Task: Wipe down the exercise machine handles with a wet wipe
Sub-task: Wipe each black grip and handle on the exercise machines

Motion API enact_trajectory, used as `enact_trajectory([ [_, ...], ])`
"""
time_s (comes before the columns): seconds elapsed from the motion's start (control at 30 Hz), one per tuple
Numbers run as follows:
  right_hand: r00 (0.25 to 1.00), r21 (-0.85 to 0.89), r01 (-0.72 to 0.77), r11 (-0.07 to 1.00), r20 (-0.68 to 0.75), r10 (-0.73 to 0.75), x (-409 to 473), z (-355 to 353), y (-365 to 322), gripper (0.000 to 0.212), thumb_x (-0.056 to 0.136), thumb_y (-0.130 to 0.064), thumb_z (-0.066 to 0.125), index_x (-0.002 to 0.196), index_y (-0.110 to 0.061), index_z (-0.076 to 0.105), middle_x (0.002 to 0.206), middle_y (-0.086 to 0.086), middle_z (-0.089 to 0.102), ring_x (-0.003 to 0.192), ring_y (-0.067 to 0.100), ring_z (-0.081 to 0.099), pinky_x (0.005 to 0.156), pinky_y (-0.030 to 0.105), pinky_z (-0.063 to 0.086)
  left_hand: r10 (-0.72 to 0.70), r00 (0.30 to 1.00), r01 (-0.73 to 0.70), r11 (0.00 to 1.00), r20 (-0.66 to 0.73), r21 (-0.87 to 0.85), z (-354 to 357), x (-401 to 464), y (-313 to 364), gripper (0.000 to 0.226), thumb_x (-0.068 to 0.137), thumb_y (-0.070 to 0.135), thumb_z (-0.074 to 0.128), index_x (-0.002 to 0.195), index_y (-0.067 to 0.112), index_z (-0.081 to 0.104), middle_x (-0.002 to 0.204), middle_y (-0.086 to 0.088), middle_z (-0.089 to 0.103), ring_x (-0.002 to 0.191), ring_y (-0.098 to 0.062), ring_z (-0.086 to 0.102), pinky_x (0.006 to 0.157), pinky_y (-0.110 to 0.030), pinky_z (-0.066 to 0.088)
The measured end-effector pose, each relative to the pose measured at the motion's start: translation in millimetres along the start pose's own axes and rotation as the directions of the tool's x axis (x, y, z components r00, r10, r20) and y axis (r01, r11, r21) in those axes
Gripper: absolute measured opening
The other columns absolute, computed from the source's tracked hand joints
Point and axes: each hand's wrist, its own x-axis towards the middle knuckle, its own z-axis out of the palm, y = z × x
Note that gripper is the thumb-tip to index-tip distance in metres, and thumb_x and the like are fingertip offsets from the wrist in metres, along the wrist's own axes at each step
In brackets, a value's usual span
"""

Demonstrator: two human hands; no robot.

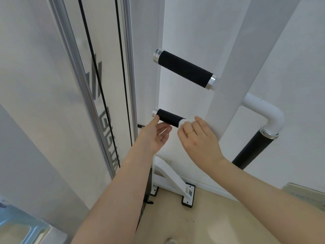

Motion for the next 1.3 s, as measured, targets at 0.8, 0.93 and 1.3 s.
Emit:
enact_trajectory([
  [0.8,0.916,0.213,-0.394,0.894,0.012,0.401,126,-54,32,0.049,0.07,-0.007,0.028,0.092,-0.006,0.071,0.078,0.005,0.07,0.064,0.02,0.064,0.061,0.025,0.048,0.621,0.77,-0.638,0.758,0.148,0.138,59,-71,85,0.032,0.095,0.02,0.051,0.127,0.024,0.053,0.109,-0.002,0.067,0.086,-0.012,0.067,0.095,-0.034,0.049],
  [0.93,0.926,0.29,-0.37,0.883,0.041,0.375,124,-52,28,0.053,0.075,-0.006,0.026,0.109,-0.001,0.066,0.108,0.014,0.069,0.094,0.028,0.067,0.08,0.035,0.054,0.583,0.788,-0.61,0.782,0.197,0.125,48,-68,93,0.031,0.097,0.024,0.048,0.127,0.025,0.054,0.11,-0.001,0.07,0.097,-0.015,0.068,0.094,-0.036,0.05],
  [1.3,0.937,0.264,-0.347,0.9,0.071,0.341,133,-52,19,0.048,0.077,-0.006,0.034,0.114,0.001,0.063,0.118,0.015,0.065,0.108,0.03,0.063,0.093,0.041,0.048,0.575,0.795,-0.606,0.733,0.194,0.309,53,-72,92,0.038,0.095,0.045,0.042,0.124,0.026,0.056,0.12,0.006,0.06,0.107,-0.007,0.055,0.093,-0.03,0.046],
])
